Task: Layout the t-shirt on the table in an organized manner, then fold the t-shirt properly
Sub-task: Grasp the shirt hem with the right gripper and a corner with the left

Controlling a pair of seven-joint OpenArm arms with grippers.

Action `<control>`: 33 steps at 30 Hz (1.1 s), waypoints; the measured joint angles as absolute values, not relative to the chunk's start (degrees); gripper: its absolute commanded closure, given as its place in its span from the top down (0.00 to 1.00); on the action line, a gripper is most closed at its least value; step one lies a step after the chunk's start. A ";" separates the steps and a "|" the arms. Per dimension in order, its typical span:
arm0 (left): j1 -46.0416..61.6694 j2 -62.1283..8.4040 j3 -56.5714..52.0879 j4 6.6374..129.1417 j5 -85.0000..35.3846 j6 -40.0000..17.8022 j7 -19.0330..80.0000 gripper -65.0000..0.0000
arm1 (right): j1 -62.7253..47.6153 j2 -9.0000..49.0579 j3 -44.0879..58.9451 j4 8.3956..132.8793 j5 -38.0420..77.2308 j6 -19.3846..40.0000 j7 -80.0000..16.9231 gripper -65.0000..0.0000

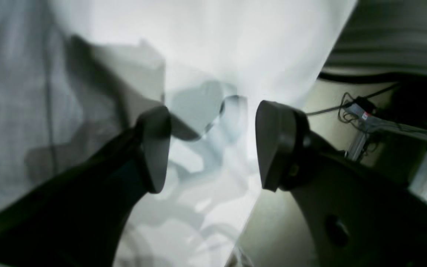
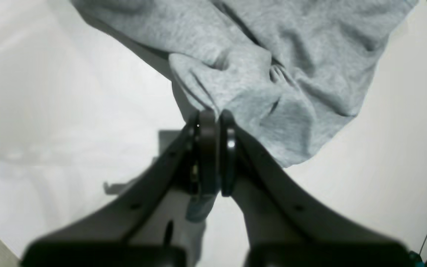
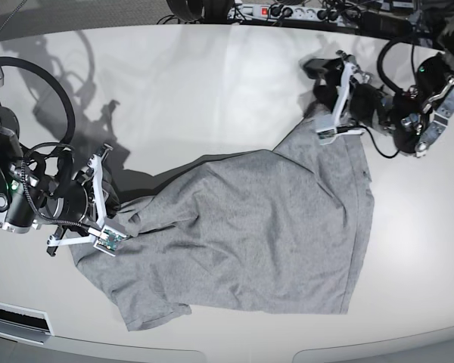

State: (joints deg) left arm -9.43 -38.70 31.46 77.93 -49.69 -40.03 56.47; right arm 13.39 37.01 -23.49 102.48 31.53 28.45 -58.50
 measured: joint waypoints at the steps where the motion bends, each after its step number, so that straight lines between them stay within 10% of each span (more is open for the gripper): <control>1: -9.58 -37.98 31.35 77.30 -49.06 -40.05 56.27 0.58 | 13.37 36.99 -23.49 102.48 31.35 28.45 -58.52 0.00; 13: -10.20 -36.91 31.05 74.15 -40.93 -40.80 49.52 0.42 | 13.39 36.99 -23.49 102.48 31.35 28.45 -58.50 0.00; 19: -10.63 -37.19 31.05 74.11 -37.04 -38.22 48.93 0.00 | 13.37 36.99 -23.49 102.48 31.35 28.45 -58.52 0.00; 26: -16.01 -37.69 31.11 74.46 -26.09 -25.91 52.88 0.00 | 13.37 36.99 -23.49 102.48 31.44 28.47 -57.41 0.00; 33: -18.26 -47.97 31.51 82.74 -31.48 -26.04 55.13 0.00 | 13.41 37.08 -23.49 102.48 31.09 28.97 -57.21 0.00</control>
State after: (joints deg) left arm -18.26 -47.97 31.51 82.74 -31.48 -26.04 55.13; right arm 13.41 37.08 -23.49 102.48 31.09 28.97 -57.21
